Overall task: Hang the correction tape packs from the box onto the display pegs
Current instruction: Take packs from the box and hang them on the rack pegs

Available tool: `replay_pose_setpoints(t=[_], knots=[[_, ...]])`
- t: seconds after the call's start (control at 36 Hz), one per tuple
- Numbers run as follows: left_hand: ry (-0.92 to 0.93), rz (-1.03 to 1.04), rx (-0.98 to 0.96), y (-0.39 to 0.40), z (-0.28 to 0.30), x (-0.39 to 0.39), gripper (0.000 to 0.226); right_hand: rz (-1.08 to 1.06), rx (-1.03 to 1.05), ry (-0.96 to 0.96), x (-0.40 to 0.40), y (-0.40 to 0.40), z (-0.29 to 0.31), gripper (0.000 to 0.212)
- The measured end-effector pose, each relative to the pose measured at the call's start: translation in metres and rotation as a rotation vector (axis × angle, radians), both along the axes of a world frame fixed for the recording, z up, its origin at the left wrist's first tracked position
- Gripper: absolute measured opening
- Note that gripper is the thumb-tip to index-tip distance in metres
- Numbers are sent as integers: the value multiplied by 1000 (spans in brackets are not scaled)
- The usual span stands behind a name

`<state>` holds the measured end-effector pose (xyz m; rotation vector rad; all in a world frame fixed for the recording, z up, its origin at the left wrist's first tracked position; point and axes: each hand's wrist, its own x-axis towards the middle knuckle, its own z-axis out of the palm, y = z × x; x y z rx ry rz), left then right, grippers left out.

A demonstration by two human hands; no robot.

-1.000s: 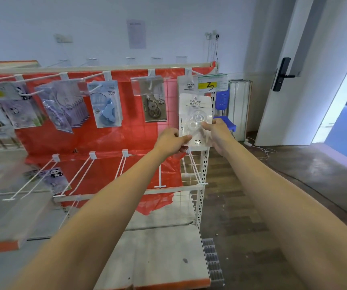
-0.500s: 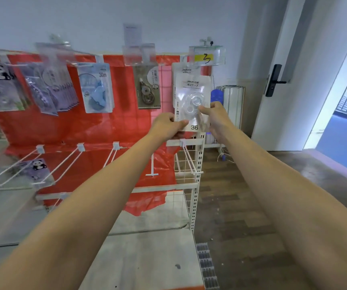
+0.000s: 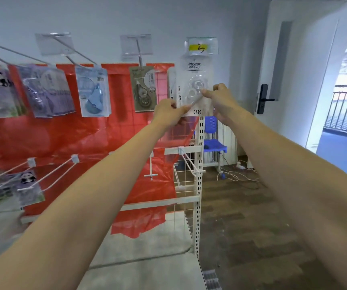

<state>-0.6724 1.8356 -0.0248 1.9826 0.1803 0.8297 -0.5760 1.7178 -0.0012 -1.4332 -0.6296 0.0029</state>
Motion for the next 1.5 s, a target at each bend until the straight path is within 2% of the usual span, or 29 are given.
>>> replay_pose_setpoints(t=[0.14,0.39,0.47,0.58,0.64,0.69,0.78,0.86,0.94,1.06,1.19,1.33,1.5], knots=[[14,17,-10,2,11,4,20,-52,-43,17,4,7,12,50],[46,33,-47,2,34,18,25,-60,-85,46,13,11,38,14],[106,39,-13,3,37,22,19,-61,-68,106,16,12,37,30],[181,26,-17,2,31,24,25,-62,-103,145,23,13,24,52],[211,-20,-86,-1,25,25,25,-71,-156,184,24,12,15,48],[213,-49,-133,-6,20,25,17,-81,-164,219,25,10,6,44],[239,-4,-72,-8,15,28,13,-87,-171,253,27,7,2,48],[285,12,-84,-3,18,30,15,14,-127,302,25,6,9,25],[319,18,-88,0,27,30,19,20,-124,318,20,6,21,17],[378,15,-106,5,35,23,18,-39,-185,276,14,11,28,19],[401,39,-120,7,45,5,27,34,-147,325,-8,7,36,20],[408,23,-21,-2,58,-15,27,-53,-188,269,-26,-4,44,31],[358,-16,-51,-12,57,-25,29,-69,-204,267,-36,-16,42,24]])
